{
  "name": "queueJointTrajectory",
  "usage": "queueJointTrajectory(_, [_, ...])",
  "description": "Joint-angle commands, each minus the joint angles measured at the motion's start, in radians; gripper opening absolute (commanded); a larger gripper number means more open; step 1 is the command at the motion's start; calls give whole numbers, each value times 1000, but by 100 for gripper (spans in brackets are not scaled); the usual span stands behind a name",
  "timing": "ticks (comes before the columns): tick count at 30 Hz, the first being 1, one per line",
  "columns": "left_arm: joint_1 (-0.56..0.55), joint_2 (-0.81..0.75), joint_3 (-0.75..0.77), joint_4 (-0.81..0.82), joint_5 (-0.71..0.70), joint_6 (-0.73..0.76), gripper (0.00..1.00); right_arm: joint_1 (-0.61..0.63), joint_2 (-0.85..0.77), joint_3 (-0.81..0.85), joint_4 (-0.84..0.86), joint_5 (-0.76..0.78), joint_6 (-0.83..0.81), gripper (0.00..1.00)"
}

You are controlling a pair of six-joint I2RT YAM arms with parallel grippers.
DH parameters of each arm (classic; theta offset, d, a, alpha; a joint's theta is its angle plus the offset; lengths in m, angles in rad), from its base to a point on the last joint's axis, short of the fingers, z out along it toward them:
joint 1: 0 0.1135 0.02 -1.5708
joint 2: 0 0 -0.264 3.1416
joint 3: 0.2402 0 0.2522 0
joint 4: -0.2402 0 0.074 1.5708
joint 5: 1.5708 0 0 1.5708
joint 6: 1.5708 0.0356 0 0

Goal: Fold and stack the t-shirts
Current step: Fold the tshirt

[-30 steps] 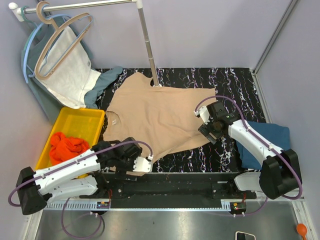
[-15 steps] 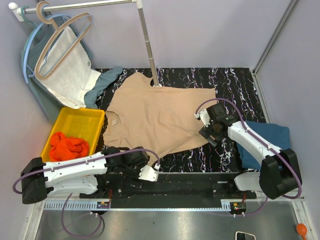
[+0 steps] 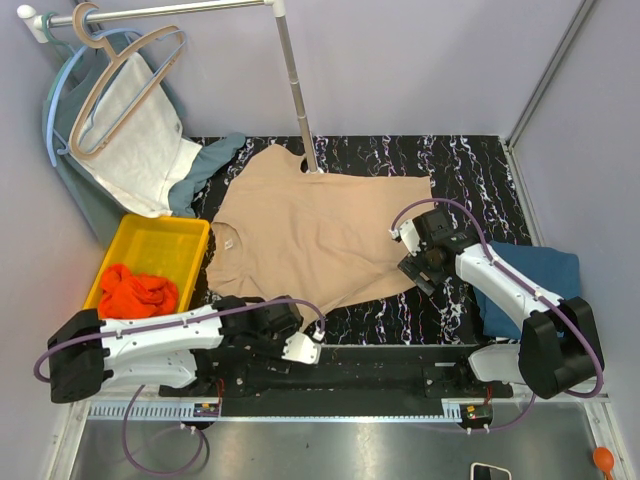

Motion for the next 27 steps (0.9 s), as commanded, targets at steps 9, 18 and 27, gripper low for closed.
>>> queueJointTrajectory(9, [-5,48,-18,11,66,42,66,5,-32,-11,31,20,6,88])
queueJointTrajectory(18, [-5,107,-32,49,55,42,53,6,-22,-2,37,13,14,88])
queueJointTrajectory(27, [-5,114,-32,62,40,28,37,6,-30,-11,37,10,14,88])
